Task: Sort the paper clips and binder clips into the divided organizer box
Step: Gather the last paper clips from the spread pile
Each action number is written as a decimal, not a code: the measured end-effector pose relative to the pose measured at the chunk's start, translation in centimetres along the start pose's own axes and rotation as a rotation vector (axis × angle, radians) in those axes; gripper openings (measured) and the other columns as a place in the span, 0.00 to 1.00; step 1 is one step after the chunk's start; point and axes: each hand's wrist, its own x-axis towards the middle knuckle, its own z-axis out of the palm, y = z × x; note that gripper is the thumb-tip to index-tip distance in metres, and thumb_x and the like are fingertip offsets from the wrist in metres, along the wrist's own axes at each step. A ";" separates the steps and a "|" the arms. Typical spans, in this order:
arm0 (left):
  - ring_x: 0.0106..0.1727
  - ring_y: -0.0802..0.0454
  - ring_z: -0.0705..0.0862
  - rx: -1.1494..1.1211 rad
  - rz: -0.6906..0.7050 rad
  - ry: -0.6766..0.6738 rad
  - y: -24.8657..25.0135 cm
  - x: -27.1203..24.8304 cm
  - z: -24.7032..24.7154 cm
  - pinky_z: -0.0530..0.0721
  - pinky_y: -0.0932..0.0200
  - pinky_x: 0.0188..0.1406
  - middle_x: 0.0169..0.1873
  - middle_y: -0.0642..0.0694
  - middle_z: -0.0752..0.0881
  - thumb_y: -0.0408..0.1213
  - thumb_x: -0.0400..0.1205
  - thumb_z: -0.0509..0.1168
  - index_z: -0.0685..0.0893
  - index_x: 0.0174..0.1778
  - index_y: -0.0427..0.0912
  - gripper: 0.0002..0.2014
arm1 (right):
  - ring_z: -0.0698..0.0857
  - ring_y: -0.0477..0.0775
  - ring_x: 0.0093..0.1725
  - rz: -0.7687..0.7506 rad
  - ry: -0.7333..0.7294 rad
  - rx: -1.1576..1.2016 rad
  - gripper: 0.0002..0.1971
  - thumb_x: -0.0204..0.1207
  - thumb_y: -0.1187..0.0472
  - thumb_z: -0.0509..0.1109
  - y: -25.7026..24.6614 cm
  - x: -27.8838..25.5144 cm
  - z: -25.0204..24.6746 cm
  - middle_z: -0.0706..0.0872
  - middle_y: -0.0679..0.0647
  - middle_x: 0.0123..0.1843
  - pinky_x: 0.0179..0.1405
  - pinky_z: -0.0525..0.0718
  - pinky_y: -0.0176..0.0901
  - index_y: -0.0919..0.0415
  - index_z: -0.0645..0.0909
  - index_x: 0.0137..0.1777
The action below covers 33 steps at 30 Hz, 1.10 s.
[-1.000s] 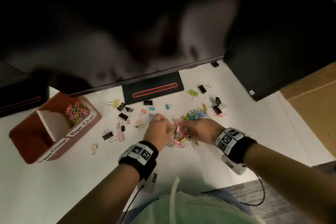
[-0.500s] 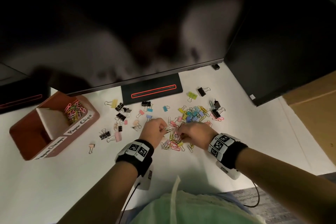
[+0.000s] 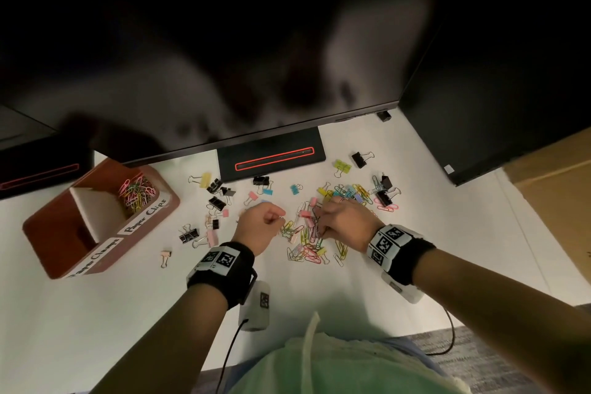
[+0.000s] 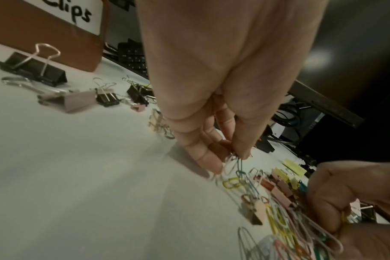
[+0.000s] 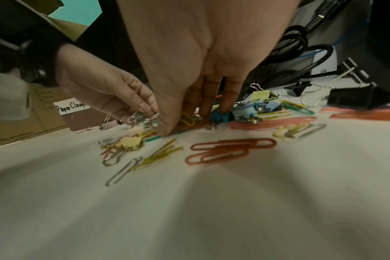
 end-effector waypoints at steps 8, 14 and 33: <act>0.49 0.47 0.86 -0.102 0.037 0.056 0.0 -0.7 -2.0 0.87 0.53 0.48 0.47 0.43 0.88 0.29 0.79 0.66 0.85 0.49 0.42 0.07 | 0.85 0.55 0.56 0.022 0.035 0.142 0.08 0.75 0.55 0.72 0.4 0.1 -2.3 0.87 0.51 0.57 0.55 0.84 0.50 0.57 0.86 0.51; 0.43 0.49 0.87 -0.192 0.074 0.115 1.5 -2.4 -5.3 0.88 0.56 0.43 0.44 0.45 0.88 0.30 0.78 0.67 0.85 0.48 0.43 0.06 | 0.84 0.53 0.51 0.047 0.064 0.156 0.10 0.78 0.51 0.68 -1.3 1.6 -5.4 0.88 0.51 0.52 0.50 0.82 0.45 0.55 0.83 0.54; 0.55 0.50 0.86 -0.385 -0.032 0.563 -6.3 -3.0 -24.3 0.83 0.49 0.61 0.48 0.48 0.87 0.33 0.83 0.61 0.84 0.48 0.50 0.08 | 0.84 0.56 0.52 -0.098 0.110 0.332 0.13 0.77 0.56 0.70 -25.1 23.5 -4.6 0.86 0.57 0.52 0.52 0.81 0.45 0.58 0.79 0.60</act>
